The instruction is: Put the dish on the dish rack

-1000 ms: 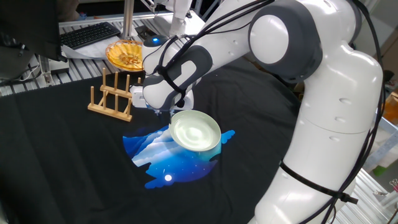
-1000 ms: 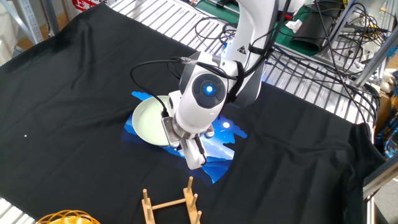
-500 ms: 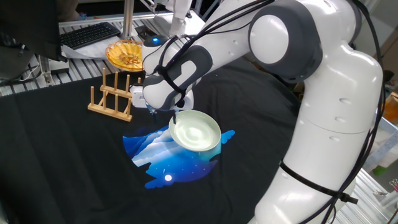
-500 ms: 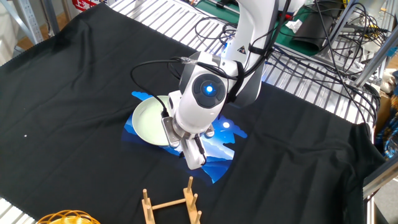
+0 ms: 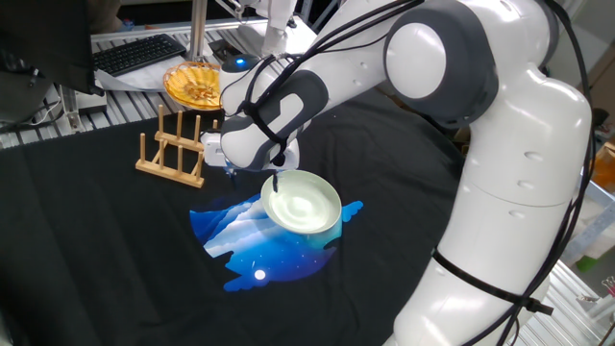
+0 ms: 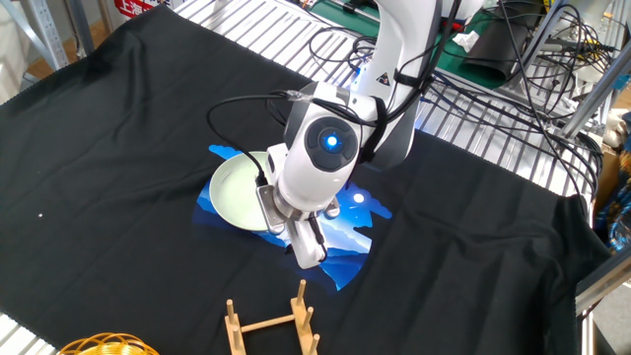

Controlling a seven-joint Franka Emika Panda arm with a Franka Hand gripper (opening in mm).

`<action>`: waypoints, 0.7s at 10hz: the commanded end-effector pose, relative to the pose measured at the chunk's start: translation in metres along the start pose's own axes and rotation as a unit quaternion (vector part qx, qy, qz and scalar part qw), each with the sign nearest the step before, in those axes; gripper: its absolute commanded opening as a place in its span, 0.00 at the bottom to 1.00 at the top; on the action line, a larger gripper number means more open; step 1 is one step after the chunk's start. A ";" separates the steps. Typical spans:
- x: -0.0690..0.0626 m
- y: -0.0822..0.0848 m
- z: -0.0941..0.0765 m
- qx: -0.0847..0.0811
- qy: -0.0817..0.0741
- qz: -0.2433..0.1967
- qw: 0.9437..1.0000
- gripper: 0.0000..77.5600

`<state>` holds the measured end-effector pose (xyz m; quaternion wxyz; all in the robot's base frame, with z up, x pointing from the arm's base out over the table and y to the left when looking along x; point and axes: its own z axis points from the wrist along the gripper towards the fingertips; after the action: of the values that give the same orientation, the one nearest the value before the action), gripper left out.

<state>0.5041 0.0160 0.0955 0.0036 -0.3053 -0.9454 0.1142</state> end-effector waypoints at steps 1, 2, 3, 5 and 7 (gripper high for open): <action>0.000 0.000 0.000 0.068 -0.029 -0.018 0.997 1.00; 0.000 -0.001 0.002 0.068 -0.029 -0.018 0.997 1.00; 0.001 -0.002 0.003 0.069 -0.030 -0.018 0.997 1.00; 0.003 -0.005 0.008 0.070 -0.031 -0.021 0.997 1.00; 0.005 -0.007 0.015 0.071 -0.031 -0.023 0.997 1.00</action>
<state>0.4961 0.0115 0.0833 0.0004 -0.2810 -0.9408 0.1897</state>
